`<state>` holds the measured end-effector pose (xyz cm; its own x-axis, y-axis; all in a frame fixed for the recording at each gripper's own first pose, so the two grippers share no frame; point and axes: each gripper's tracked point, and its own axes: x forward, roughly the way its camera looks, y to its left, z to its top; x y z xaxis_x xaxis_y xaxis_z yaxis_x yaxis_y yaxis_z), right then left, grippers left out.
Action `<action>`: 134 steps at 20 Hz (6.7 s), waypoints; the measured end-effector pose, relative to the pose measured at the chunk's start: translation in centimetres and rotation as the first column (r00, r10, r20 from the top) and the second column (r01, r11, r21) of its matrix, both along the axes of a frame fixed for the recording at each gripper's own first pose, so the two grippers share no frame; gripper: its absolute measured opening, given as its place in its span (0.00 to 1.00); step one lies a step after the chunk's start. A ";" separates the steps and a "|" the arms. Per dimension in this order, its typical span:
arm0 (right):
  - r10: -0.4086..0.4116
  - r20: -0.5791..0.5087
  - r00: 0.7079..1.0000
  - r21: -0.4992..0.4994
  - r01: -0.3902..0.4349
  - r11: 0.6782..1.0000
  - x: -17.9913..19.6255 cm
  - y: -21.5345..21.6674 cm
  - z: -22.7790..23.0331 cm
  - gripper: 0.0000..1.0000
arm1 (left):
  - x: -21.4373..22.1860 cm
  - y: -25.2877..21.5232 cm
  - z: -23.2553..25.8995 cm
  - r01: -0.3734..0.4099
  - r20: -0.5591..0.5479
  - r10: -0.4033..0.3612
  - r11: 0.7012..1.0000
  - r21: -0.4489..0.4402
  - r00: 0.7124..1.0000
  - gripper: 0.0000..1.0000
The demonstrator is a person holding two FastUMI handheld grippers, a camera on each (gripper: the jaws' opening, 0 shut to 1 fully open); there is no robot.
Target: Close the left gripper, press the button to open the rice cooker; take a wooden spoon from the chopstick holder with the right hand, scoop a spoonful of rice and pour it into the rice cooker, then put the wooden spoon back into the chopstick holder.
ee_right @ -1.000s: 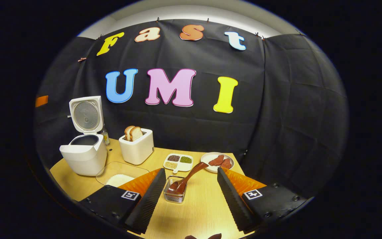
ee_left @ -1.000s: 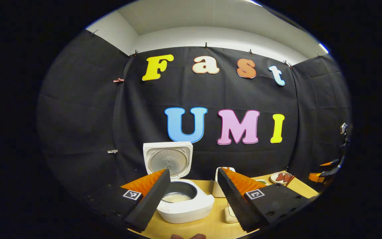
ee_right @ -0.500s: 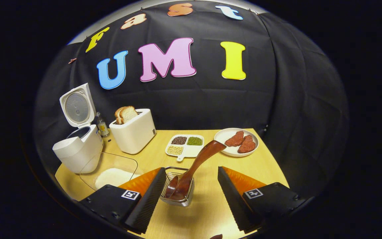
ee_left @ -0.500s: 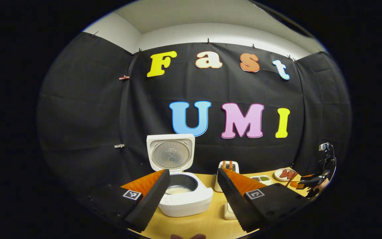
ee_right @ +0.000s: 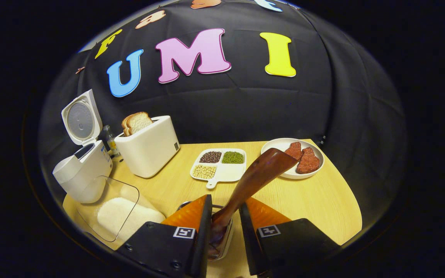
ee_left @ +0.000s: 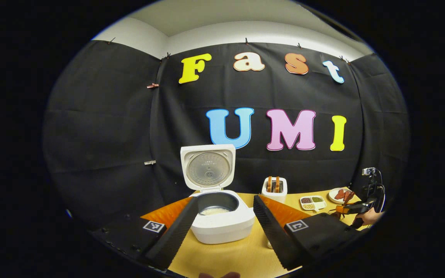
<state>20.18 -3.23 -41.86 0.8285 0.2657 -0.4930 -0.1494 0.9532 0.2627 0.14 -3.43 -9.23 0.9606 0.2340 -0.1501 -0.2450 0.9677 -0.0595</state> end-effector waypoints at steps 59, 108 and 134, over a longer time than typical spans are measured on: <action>-0.182 -0.410 0.894 0.502 0.388 0.773 -6.9 20.1 1.3 0.10 | -1.6 10.4 2.2 0.112 0.080 -0.114 0.993 0.027 0.990 0.98; 0.075 -0.065 0.995 0.546 -0.027 0.837 6.6 46.0 23.7 0.10 | -2.9 18.2 -6.3 0.017 -0.050 -0.020 0.997 -0.074 0.999 0.98; 0.536 0.342 0.772 -0.181 -0.506 0.843 2.1 54.1 27.9 0.10 | -3.5 19.8 -7.8 -0.045 -0.095 0.035 0.994 -0.099 0.995 0.98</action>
